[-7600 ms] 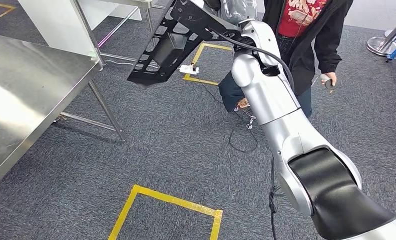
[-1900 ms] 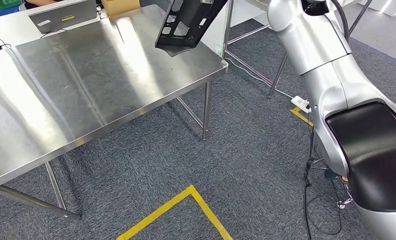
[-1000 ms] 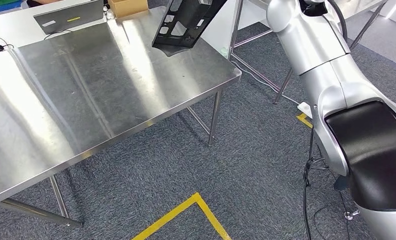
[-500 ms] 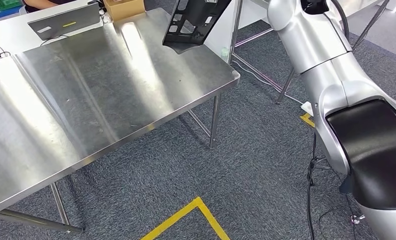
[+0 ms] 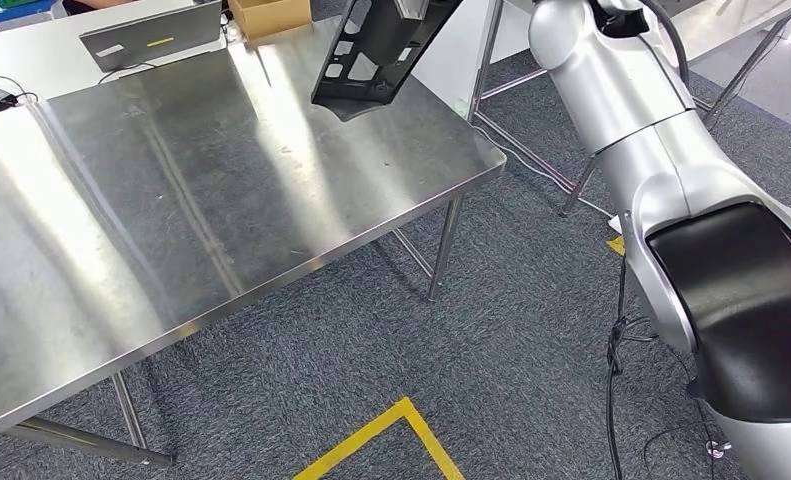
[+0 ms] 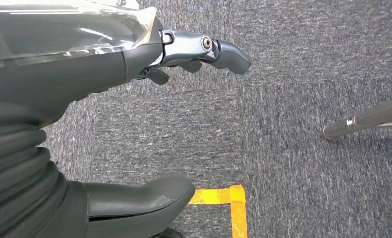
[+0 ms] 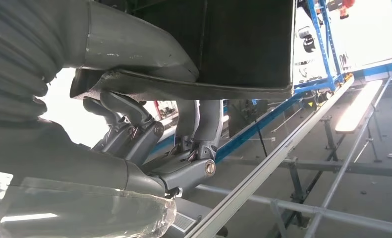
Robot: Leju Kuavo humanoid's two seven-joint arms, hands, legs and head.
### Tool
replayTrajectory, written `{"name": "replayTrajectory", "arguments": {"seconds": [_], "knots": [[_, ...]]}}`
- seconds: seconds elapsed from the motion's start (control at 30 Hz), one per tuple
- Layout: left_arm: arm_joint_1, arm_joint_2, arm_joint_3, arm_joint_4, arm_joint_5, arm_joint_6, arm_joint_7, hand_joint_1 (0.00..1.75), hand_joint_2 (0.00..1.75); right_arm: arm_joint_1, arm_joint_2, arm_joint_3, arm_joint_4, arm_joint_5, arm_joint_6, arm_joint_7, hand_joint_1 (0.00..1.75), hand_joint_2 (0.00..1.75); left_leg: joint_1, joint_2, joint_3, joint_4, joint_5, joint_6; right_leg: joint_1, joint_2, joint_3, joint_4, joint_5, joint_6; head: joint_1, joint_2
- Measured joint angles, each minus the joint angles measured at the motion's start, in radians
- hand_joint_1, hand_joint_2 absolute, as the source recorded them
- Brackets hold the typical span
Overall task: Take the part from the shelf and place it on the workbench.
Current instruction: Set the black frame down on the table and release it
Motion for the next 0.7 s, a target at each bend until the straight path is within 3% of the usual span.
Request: {"name": "replayTrajectory", "arguments": {"seconds": [0.43,0.7], "knots": [[0.002,0.002,0.019,0.0,0.013,0.002,-0.002,0.0,1.75,0.026,0.036,0.004,0.057,0.03,-0.04,0.001,1.75,1.75,-0.002,0.001,0.0,0.001,0.001,0.008,-0.001,0.0,0.0,-0.003,0.005,0.01,0.0,0.0],[0.005,0.007,0.024,0.0,0.012,0.0,-0.005,0.0,1.75,0.041,0.051,0.006,0.084,0.062,-0.059,0.015,1.75,1.75,-0.012,0.001,0.0,0.004,-0.004,0.018,-0.009,0.0,0.002,-0.005,0.006,0.025,0.0,0.0]]}}
